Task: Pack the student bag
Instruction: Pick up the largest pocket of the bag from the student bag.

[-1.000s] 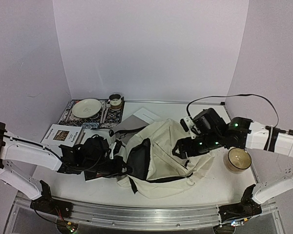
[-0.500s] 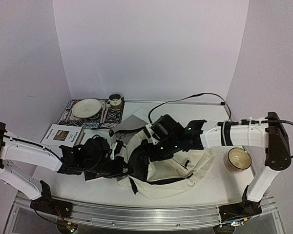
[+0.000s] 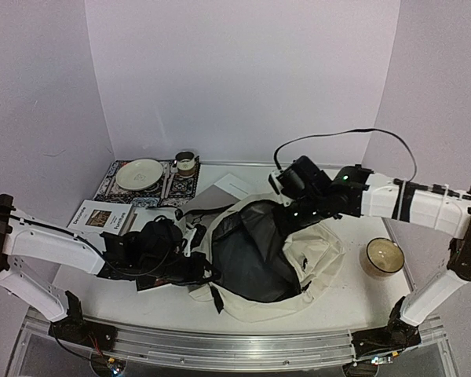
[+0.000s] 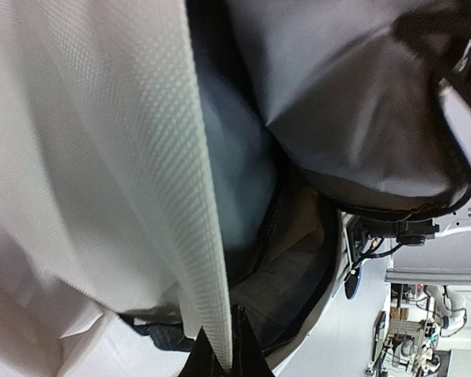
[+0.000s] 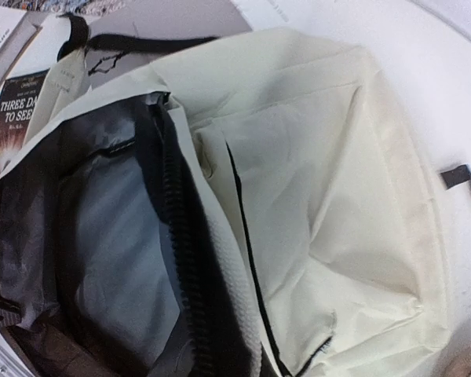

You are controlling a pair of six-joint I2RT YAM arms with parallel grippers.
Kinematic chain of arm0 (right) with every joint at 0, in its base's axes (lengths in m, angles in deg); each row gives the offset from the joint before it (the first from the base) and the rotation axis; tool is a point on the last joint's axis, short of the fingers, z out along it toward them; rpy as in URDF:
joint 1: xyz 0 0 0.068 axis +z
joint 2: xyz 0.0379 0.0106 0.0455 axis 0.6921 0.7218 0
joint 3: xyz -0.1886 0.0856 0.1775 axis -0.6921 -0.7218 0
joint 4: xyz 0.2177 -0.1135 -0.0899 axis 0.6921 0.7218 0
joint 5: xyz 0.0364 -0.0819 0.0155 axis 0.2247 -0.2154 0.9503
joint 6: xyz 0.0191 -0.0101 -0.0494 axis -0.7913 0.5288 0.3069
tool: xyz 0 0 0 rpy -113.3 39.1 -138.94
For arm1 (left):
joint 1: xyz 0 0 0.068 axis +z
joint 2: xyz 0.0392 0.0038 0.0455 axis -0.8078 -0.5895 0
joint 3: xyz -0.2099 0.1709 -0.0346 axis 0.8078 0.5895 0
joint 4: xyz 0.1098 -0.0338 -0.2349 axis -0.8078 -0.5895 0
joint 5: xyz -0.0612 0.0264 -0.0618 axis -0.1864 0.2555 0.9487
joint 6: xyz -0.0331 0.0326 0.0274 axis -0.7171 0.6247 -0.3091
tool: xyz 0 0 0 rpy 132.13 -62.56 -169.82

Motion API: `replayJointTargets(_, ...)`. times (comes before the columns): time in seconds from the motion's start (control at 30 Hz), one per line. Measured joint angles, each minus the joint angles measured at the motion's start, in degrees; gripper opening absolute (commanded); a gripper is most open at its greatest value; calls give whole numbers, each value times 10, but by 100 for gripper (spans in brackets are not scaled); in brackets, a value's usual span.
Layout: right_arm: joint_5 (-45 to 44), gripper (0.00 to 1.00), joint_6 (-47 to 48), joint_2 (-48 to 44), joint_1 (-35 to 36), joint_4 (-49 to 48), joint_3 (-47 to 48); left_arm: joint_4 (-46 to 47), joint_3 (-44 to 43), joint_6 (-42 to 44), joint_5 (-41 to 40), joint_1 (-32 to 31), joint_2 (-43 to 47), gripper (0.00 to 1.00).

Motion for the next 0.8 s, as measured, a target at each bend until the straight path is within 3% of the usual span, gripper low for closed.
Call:
replayJointTargets(0.43, -35, 0, 82, -132, -97, 87, -10, 10, -47, 25, 34, -33, -62, 3)
replayJointTargets(0.57, -34, 0, 89, -133, -118, 80, -49, 17, -30, 9, 27, -41, -62, 17)
replayJointTargets(0.67, -34, 0, 92, -132, -128, 58, -82, 17, 0, -11, 5, -41, -50, 23)
replayJointTargets(0.8, -24, 0, 96, -118, -140, 22, -123, 0, 20, -34, -25, -36, -41, 43)
